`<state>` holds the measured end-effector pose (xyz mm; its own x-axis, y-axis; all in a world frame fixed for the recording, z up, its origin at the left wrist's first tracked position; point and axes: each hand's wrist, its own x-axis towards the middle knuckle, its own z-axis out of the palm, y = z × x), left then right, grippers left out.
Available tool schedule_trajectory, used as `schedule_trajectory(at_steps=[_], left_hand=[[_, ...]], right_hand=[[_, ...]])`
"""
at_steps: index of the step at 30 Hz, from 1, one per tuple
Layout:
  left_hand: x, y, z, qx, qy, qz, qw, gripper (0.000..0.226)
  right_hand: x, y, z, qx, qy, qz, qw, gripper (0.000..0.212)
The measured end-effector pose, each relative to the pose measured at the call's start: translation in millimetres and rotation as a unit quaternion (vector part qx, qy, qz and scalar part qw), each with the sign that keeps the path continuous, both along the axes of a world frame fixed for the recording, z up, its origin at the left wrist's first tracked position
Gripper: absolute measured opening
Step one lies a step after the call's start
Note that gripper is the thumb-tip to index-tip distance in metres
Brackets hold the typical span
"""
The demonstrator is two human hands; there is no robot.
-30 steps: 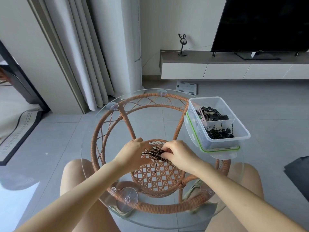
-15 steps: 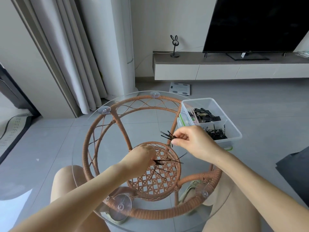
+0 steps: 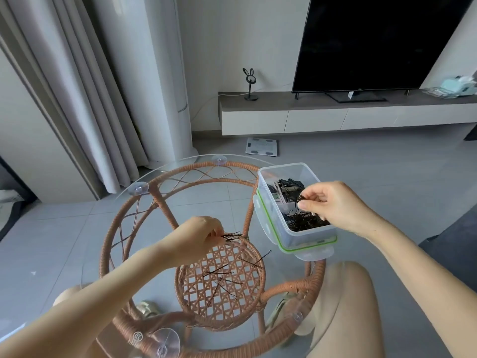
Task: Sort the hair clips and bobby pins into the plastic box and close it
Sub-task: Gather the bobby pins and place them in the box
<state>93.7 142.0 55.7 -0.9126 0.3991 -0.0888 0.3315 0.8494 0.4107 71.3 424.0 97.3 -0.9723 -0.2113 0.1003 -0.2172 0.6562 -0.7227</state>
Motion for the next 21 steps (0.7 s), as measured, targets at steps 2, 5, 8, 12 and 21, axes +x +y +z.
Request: schedule_trajectory(at_steps=[2, 5, 8, 12, 21], left_hand=[[-6, 7, 9, 0.009, 0.011, -0.003, 1.0, 0.021], [-16, 21, 22, 0.029, 0.02, -0.01, 0.999, 0.021], [-25, 38, 33, 0.052, 0.03, -0.015, 0.998, 0.02], [-39, 68, 44, 0.064, 0.047, -0.037, 0.996, 0.018], [-64, 158, 33, 0.013, 0.029, -0.107, 0.994, 0.017]], right_hand=[[-9, 14, 0, 0.04, -0.005, -0.001, 0.999, 0.006], [-21, 26, -5, 0.163, -0.006, 0.028, 0.986, 0.005], [-28, 28, -15, 0.249, -0.019, 0.053, 0.967, 0.007], [-30, 35, -22, 0.197, -0.03, 0.048, 0.979, 0.015], [-21, 60, -16, 0.123, 0.027, -0.051, 0.991, 0.014]])
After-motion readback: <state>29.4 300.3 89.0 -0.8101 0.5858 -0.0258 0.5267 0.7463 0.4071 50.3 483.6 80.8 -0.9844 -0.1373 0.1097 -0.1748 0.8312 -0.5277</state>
